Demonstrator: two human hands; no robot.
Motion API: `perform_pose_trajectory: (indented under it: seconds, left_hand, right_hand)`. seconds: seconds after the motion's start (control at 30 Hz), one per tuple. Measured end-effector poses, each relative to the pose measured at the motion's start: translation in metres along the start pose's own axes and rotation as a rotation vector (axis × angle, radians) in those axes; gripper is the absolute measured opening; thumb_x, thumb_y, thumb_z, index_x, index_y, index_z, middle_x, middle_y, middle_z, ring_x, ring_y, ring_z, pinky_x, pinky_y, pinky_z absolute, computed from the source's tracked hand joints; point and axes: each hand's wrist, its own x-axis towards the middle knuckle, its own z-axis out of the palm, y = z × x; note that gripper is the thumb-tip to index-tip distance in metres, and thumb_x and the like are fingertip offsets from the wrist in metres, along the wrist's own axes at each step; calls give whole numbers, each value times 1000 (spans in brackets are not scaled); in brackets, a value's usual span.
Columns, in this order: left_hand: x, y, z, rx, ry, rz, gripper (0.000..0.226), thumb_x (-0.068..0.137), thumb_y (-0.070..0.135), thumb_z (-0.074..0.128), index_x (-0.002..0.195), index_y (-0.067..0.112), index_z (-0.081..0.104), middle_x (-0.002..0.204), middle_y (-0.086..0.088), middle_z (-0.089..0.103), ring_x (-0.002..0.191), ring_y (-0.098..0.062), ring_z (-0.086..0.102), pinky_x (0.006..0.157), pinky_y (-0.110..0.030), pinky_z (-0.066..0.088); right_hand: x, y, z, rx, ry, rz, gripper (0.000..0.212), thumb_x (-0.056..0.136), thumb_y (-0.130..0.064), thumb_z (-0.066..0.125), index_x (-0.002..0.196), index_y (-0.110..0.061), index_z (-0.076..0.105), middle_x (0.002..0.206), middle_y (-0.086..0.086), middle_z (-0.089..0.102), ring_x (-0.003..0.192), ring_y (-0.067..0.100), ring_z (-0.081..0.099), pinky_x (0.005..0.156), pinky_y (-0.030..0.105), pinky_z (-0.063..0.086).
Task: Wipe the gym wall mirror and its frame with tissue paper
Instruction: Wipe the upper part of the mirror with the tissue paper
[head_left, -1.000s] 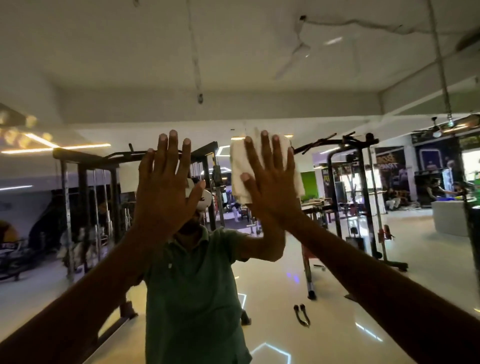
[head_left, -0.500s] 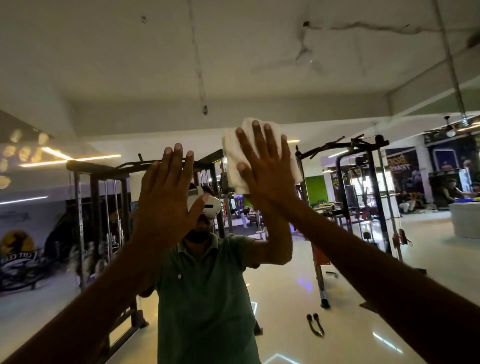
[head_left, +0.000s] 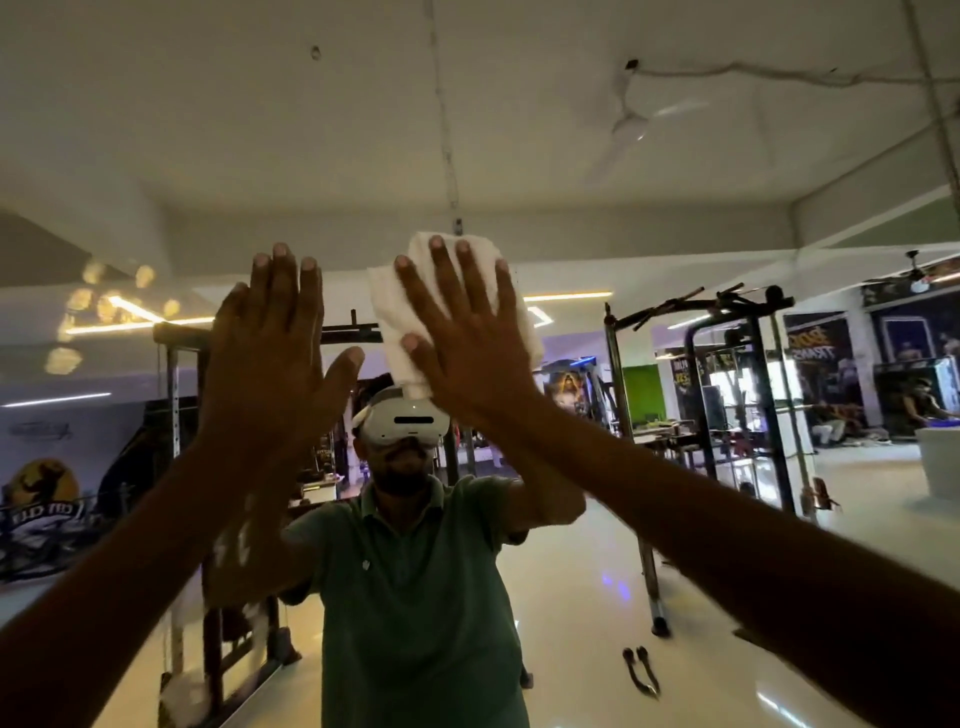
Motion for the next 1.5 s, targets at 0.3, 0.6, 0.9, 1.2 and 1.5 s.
perform_pose_trajectory:
  seconds: [0.3,0.6,0.9,1.2,1.5]
  left_hand:
    - [0,-12,2,8,-25,68,95,96,71,20,165,9,4,173,-16,-4,160,-31,-4,128,-46,1]
    - [-5,-32,-10,14,-100,143,97,93,73,16,165,10,0,172,-14,-7,159,-30,-7,129,-48,2]
    - [-24,-60,-15,-32,-43,20,91,96,67,19,165,9,8,172,-18,-3,160,-33,-4,127,-49,-2]
    - [-30,-79,-15,-23,-53,83,90,96,70,19,165,13,8,173,-13,-3,160,-28,-3,128,-42,-3]
    - [-33,-83,-12,-58,-47,82,91,94,68,23,166,14,8,173,-12,-2,160,-28,-3,128,-50,4]
  right_hand:
    - [61,81,-17,-23,155,732,75,101,-59,5,168,-26,11,175,14,8,161,36,8,126,61,11]
    - [45,44,-10,-27,0,-33,72,105,-62,13,167,-25,17,175,11,9,162,32,6,128,60,6]
    - [60,-57,-1,18,71,311,74,104,-59,15,168,-23,8,174,18,-2,161,40,-4,126,63,1]
    - [99,37,-15,-30,94,364,74,101,-61,8,168,-28,14,175,11,9,162,33,8,128,57,8]
    - [-23,-89,7,60,-12,39,68,108,-52,22,168,-21,14,175,17,0,161,36,-4,126,64,5]
